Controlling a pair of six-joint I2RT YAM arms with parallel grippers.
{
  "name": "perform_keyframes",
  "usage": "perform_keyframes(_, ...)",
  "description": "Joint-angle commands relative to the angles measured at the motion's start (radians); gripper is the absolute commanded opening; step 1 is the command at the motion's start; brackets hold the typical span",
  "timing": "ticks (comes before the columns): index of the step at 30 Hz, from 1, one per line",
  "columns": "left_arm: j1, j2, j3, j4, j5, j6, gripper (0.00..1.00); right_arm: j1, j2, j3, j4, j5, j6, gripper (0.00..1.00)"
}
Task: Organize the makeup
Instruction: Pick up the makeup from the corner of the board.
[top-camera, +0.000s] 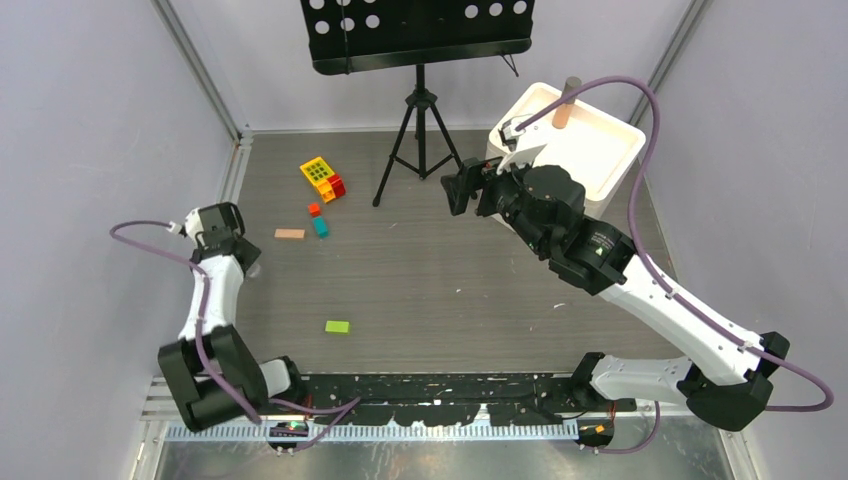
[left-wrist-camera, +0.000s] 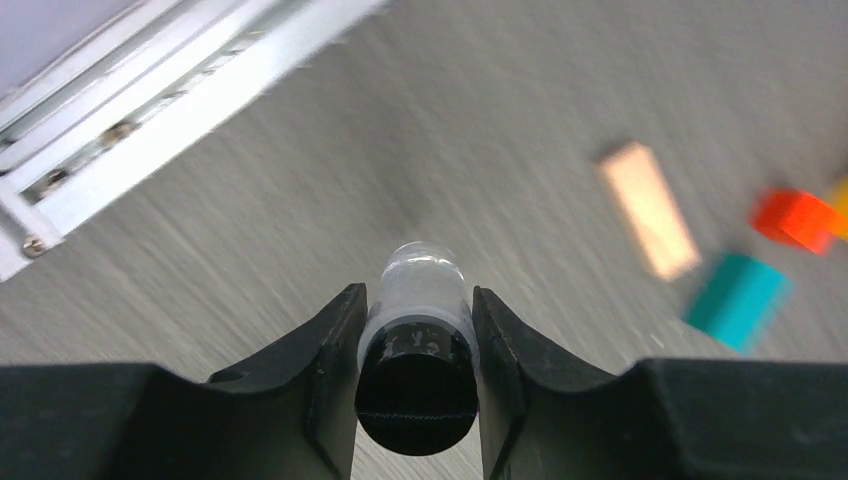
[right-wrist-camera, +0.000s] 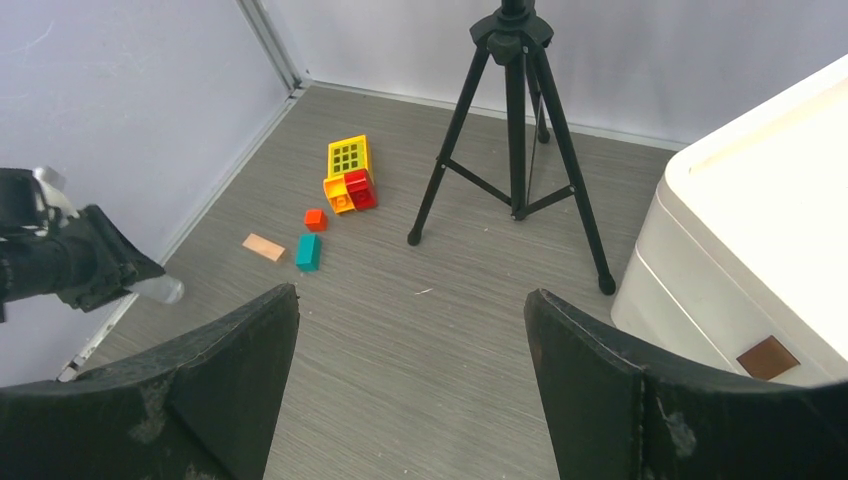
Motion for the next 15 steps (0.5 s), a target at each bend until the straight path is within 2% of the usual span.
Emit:
perform_keyframes(1, -0.141, -0.153, 0.118, -0.066, 0.137, 0.052, 0.11, 0.005, -0.023, -0.023, 0.073, -0.005, -0.048, 0.87)
perform_keyframes(5, -0.345, -0.190, 0.303, -0.216, 0.262, 0.088, 0.11, 0.005, -0.060, -0.072, 0.123, -0.084, -0.139, 0.86)
perform_keyframes(9, -0.467, -0.198, 0.418, -0.256, 0.497, 0.040, 0.07, 0.004, -0.083, -0.181, 0.213, -0.314, -0.295, 0.80)
perform_keyframes(12, -0.562, -0.185, 0.499, -0.290, 0.523, 0.024, 0.07, 0.006, -0.049, -0.284, 0.310, -0.512, -0.376, 0.78)
perform_keyframes(15, -0.670, -0.161, 0.548, -0.298, 0.536, 0.018, 0.07, 0.015, 0.025, -0.312, 0.376, -0.573, -0.393, 0.80)
